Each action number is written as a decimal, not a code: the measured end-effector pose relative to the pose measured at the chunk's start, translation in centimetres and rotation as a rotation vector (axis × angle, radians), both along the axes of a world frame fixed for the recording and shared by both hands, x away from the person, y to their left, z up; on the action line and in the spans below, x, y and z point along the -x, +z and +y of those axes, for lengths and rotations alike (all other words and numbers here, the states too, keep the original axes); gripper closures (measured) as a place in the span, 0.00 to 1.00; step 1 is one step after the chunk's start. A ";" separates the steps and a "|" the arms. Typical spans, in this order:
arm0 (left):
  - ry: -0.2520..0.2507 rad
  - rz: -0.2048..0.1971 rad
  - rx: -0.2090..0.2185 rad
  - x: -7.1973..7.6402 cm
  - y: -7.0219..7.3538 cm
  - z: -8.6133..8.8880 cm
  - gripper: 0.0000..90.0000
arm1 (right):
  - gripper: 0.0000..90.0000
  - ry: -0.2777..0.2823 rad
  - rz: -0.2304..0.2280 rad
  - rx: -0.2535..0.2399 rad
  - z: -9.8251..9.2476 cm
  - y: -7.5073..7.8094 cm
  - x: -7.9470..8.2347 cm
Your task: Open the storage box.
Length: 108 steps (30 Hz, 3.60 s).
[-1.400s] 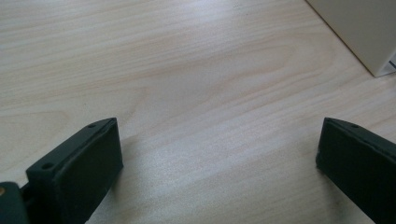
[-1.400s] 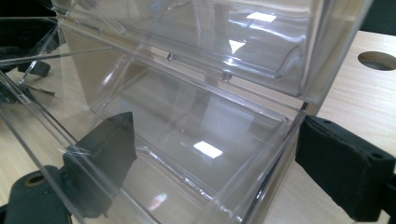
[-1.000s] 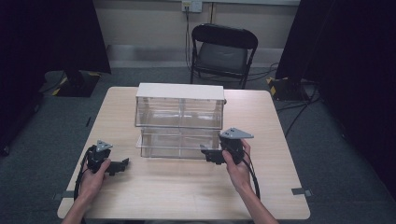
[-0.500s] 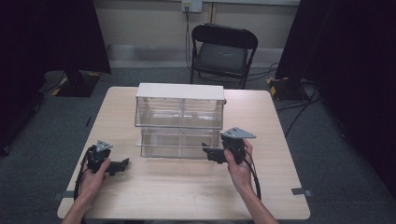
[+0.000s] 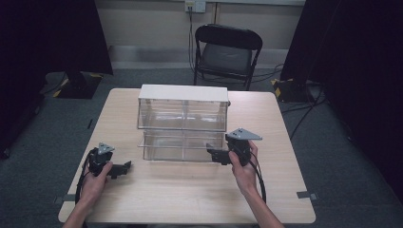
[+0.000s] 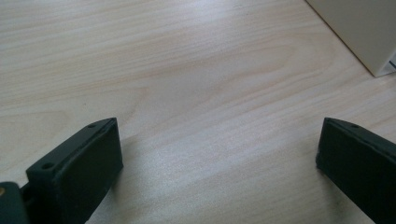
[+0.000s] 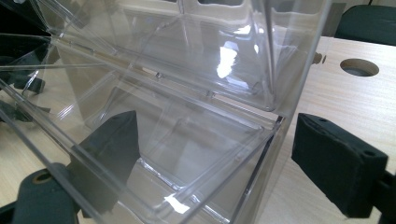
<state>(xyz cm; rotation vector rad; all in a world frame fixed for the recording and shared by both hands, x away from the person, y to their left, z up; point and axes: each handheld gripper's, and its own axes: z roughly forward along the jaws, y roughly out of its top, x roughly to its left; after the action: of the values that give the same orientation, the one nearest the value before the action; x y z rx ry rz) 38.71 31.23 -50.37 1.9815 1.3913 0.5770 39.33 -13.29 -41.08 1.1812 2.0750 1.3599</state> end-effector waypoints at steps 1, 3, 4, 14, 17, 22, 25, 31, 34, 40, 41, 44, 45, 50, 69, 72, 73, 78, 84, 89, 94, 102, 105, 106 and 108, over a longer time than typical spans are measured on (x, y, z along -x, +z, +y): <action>0.000 0.000 -0.001 0.0 0.0 0.0 0.00 | 0.16 0.000 -0.001 -0.001 0.0 0.1 0.0; 0.000 0.000 0.000 0.0 0.0 0.0 0.00 | 0.16 0.000 -0.002 -0.001 0.0 0.1 0.0; -0.001 0.000 0.000 0.0 0.0 0.0 0.00 | 0.17 -0.002 -0.007 -0.003 0.0 0.2 0.0; 0.000 0.000 0.000 0.0 0.0 0.0 0.00 | 0.17 -0.005 -0.015 -0.023 0.0 0.5 0.0; -0.001 0.000 0.000 0.0 0.0 0.0 0.00 | 0.17 0.001 -0.019 -0.021 0.1 0.6 0.1; 0.000 0.000 0.001 0.0 0.0 0.0 0.00 | 0.17 -0.001 -0.016 -0.025 0.2 0.7 0.1; 0.000 0.000 0.000 0.0 0.0 0.0 0.00 | 0.17 0.001 -0.027 -0.032 0.1 0.8 0.1; 0.000 0.000 -0.001 0.0 0.0 0.0 0.00 | 0.17 -0.007 -0.037 -0.047 0.1 1.1 0.1; 0.000 0.000 0.000 0.0 0.0 0.0 0.00 | 0.17 -0.012 -0.051 -0.062 -0.1 1.6 0.0; 0.000 0.000 0.000 0.0 0.0 0.0 0.00 | 0.15 -0.004 -0.060 -0.074 -0.2 1.9 -0.2; -0.001 0.000 0.000 0.0 0.0 0.0 0.00 | 0.15 -0.002 -0.058 -0.076 -0.2 1.9 -0.2; 0.000 0.000 0.000 0.0 0.0 0.0 0.00 | 0.15 0.000 -0.055 -0.082 -0.2 2.0 -0.2; 0.000 0.000 -0.001 0.0 0.0 0.0 0.00 | 0.15 0.001 -0.055 -0.082 -0.2 2.1 -0.2; -0.001 0.000 0.000 0.0 0.0 0.0 0.00 | 0.15 0.013 -0.055 -0.089 -0.1 2.1 -0.3; 0.000 0.000 0.000 0.0 0.0 0.0 0.00 | 0.15 0.014 -0.054 -0.089 0.0 2.2 -0.2; 0.000 0.000 -0.001 0.0 0.0 0.0 0.00 | 0.15 0.015 -0.054 -0.089 0.0 2.2 -0.2; -0.001 0.000 -0.001 0.0 0.0 0.0 0.00 | 0.15 0.016 -0.054 -0.090 0.0 2.2 -0.3; 0.000 0.000 -0.001 0.0 0.0 0.0 0.00 | 0.15 0.019 -0.050 -0.095 0.0 2.2 -0.3; 0.000 0.000 0.000 0.0 0.0 0.0 0.00 | 0.15 0.021 -0.050 -0.094 -0.1 2.2 -0.3; -0.001 0.000 -0.001 0.0 0.0 0.0 0.00 | 0.15 0.022 -0.046 -0.097 -0.1 2.2 -0.3; 0.000 0.000 0.000 0.0 0.0 0.0 0.00 | 0.15 0.023 -0.044 -0.099 -0.1 2.1 -0.3; -0.001 0.000 0.000 0.0 0.0 0.0 0.00 | 0.15 0.025 -0.044 -0.098 -0.1 2.2 -0.4; 0.000 0.000 0.000 0.0 0.0 0.0 0.00 | 0.15 0.025 -0.044 -0.097 -0.1 2.2 -0.4; 0.000 0.000 0.000 0.0 0.0 0.0 0.00 | 0.15 0.025 -0.044 -0.097 -0.1 2.2 -0.4; 0.000 0.000 0.000 0.0 0.0 0.0 0.00 | 0.15 0.026 -0.044 -0.097 -0.1 2.2 -0.4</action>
<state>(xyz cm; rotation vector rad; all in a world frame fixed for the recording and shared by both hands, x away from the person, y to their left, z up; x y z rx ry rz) 38.71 31.23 -50.37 1.9816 1.3911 0.5771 39.71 -13.36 -38.90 1.1560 2.0203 1.5005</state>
